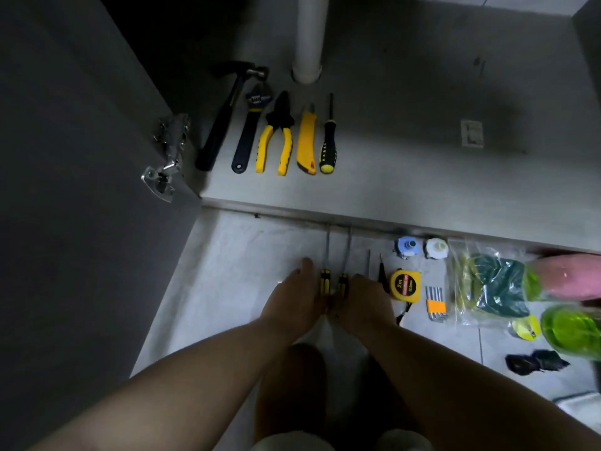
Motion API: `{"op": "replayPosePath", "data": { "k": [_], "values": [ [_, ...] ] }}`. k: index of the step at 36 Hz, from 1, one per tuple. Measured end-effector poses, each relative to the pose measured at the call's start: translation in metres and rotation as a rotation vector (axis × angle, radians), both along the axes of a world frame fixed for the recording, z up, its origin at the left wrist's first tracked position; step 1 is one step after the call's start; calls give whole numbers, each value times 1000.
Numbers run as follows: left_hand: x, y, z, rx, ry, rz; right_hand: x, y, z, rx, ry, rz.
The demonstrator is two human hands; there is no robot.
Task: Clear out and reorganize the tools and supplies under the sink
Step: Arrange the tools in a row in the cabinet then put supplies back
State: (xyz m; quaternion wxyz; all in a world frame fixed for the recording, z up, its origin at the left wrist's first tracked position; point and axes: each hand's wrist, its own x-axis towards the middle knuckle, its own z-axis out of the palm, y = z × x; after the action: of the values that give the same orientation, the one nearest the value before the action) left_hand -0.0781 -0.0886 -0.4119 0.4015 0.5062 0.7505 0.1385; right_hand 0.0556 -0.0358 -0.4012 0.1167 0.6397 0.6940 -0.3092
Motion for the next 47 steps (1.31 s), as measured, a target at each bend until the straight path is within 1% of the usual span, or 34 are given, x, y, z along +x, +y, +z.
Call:
{"op": "replayPosePath", "data": {
  "k": [4, 7, 9, 11, 14, 16, 19, 21, 23, 25, 27, 28, 29, 31, 34, 37, 39, 43, 47],
  "values": [
    [6, 11, -3, -52, 68, -48, -11, -2, -1, -37, -6, -100],
    [3, 11, 0, -102, 78, -3, -8, -2, 1, -156, 5, -94],
    [-1, 5, 4, -144, 38, 0, 1, -1, 5, -249, 6, -51],
    [-4, -8, 8, -166, -39, -15, 10, 3, 12, -325, -15, 37],
    [-5, -36, 16, -111, -132, -63, 25, 9, 32, -437, 25, 107],
    [-2, -51, 23, -39, -158, -71, 35, 12, 51, -566, 160, 44],
    [5, -51, 41, 79, -229, 20, 48, 19, 84, -778, 455, -81],
    [7, -34, 55, 182, -246, 103, 51, 29, 105, -801, 600, -89],
    [8, -8, 70, 302, -233, 159, 49, 44, 122, -715, 700, -74],
    [8, 22, 86, 437, -194, 179, 44, 59, 134, -542, 757, -93],
    [6, 52, 100, 574, -43, 173, 35, 76, 140, -350, 753, -174],
    [4, 67, 106, 605, 47, 165, 30, 84, 139, -265, 740, -220],
    [3, 82, 110, 605, 121, 146, 26, 93, 138, -184, 719, -258],
    [3, 106, 115, 555, 213, 105, 18, 111, 132, -52, 656, -323],
    [4, 136, 116, 480, 328, 57, 11, 133, 118, 78, 574, -386],
    [8, 151, 111, 441, 402, 4, 7, 148, 104, 200, 445, -337],
    [9, 155, 105, 421, 426, -4, 5, 153, 97, 229, 385, -311],
    [13, 156, 103, 416, 471, 1, 3, 155, 88, 283, 342, -304],
    [17, 141, 106, 480, 515, -4, 5, 152, 79, 350, 366, -298]
  ]
}}
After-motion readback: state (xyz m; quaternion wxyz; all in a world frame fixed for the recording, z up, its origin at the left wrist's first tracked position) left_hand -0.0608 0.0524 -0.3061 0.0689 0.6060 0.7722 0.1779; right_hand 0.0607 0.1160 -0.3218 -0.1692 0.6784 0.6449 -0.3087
